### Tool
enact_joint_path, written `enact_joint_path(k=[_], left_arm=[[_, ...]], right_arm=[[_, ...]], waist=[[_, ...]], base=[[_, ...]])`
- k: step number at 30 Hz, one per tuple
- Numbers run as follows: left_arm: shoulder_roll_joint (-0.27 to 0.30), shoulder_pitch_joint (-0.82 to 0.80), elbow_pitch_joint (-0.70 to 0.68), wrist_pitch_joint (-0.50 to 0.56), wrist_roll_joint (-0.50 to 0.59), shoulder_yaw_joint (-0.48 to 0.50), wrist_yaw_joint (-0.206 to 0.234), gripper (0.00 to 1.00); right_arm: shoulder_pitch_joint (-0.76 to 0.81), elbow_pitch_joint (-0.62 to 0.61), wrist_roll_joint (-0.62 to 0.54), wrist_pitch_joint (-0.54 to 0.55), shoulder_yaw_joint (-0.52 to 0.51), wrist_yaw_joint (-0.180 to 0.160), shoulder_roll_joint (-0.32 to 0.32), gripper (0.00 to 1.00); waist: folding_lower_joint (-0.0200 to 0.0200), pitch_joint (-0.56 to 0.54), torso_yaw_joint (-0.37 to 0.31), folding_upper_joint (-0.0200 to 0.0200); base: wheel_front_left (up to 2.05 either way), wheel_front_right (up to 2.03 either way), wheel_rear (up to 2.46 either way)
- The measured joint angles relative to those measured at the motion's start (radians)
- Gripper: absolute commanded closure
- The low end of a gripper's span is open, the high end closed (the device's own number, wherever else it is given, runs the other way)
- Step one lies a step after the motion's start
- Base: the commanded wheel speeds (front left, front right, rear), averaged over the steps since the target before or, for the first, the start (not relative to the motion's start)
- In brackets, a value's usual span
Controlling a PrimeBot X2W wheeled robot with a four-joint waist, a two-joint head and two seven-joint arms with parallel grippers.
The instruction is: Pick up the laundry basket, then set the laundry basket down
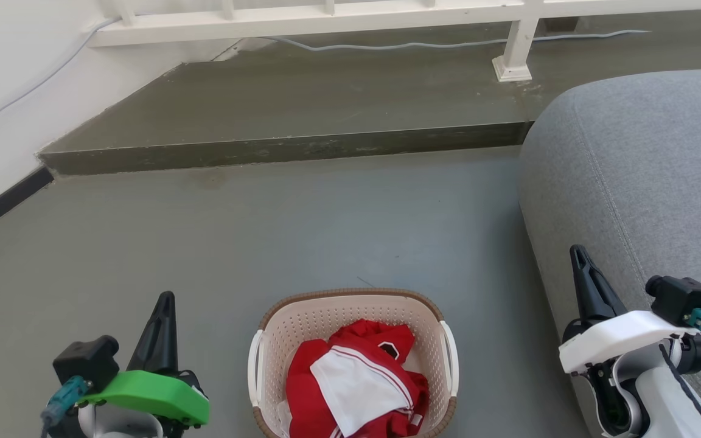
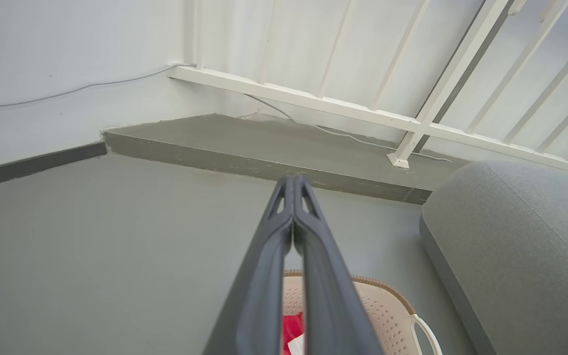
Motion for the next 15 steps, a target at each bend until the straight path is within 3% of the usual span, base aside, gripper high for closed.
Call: enact_joint_path(k=[15], left_arm=[[-0.001,0.000,0.013,0.058,-0.211,0.031,-0.001,1.00]], right_arm=[[0.000,0.000,0.192,0.057,-0.051,0.020,0.023,1.00]], waist=[[0.0000,-0.009,0.008,0.0000]], base=[[0.00,0.00,0.00]])
